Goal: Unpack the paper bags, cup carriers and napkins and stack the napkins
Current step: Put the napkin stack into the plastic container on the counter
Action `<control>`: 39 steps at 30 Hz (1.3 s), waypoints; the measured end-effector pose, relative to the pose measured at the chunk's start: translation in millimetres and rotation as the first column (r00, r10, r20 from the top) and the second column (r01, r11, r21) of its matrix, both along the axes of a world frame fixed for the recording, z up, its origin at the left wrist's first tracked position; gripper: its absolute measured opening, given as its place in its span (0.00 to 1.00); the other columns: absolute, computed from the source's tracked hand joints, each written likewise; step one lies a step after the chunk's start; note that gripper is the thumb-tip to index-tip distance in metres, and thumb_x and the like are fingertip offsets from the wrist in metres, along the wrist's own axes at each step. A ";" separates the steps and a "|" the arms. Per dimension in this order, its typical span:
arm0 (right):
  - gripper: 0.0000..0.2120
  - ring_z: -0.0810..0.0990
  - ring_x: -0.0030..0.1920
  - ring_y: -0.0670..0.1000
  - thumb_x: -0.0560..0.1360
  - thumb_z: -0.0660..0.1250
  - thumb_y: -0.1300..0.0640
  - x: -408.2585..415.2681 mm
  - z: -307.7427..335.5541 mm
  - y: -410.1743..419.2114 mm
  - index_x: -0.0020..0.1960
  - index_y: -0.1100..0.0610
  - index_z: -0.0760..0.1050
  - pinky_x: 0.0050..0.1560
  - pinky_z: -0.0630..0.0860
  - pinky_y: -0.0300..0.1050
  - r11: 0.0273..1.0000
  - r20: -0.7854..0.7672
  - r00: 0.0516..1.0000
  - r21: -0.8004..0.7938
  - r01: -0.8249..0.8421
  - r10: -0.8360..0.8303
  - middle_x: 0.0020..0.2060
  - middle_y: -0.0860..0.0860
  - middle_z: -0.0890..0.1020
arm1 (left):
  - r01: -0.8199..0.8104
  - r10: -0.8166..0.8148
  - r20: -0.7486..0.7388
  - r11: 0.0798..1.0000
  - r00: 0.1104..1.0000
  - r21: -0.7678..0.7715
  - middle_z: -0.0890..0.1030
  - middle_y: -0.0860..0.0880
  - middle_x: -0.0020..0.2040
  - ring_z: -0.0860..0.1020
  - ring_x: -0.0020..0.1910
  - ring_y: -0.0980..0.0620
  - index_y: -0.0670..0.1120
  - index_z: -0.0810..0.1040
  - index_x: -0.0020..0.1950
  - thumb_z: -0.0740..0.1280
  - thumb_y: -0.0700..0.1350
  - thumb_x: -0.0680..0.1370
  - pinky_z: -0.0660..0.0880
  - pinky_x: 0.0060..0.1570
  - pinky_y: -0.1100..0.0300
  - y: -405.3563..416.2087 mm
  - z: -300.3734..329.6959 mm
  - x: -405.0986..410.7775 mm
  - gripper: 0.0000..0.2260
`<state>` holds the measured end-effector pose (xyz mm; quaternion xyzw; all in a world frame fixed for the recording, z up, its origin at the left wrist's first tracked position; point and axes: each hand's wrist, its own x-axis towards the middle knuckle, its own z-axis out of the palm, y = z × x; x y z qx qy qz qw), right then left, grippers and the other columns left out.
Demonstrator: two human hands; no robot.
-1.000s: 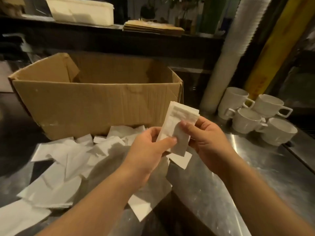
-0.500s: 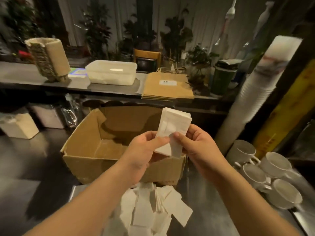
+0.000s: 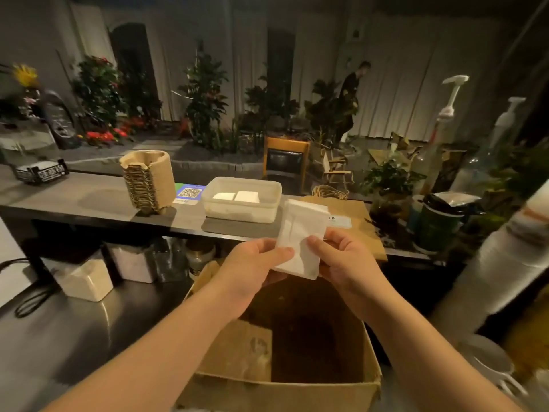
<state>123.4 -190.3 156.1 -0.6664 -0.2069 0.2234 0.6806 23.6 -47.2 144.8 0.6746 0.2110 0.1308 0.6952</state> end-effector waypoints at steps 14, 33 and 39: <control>0.11 0.86 0.50 0.52 0.79 0.71 0.51 84.0 43.7 167.9 0.58 0.55 0.78 0.52 0.85 0.51 0.964 0.211 0.977 -0.266 0.015 0.043 0.53 0.52 0.84 | 0.009 -0.001 -0.078 0.994 0.997 0.109 0.84 0.49 0.59 0.83 0.57 0.49 0.49 0.82 0.60 0.71 0.45 0.81 0.84 0.56 0.52 183.6 38.9 81.2 0.08; 0.09 0.78 0.49 0.50 0.84 0.63 0.51 219.0 0.3 257.8 0.56 0.54 0.78 0.42 0.74 0.39 0.798 0.332 0.943 -0.564 0.215 -0.019 0.50 0.51 0.80 | 0.193 -0.020 -0.337 0.850 0.941 0.490 0.83 0.45 0.51 0.82 0.51 0.47 0.49 0.84 0.55 0.74 0.45 0.77 0.81 0.49 0.57 259.4 14.9 216.0 0.07; 0.10 0.80 0.46 0.49 0.81 0.67 0.50 229.0 -11.6 258.9 0.55 0.57 0.80 0.37 0.75 0.38 0.695 0.374 0.927 -0.666 0.270 -0.002 0.48 0.52 0.82 | 0.288 -0.046 -0.405 0.774 0.913 0.564 0.81 0.47 0.54 0.78 0.55 0.48 0.49 0.79 0.55 0.74 0.43 0.77 0.77 0.56 0.55 254.4 4.5 221.0 0.08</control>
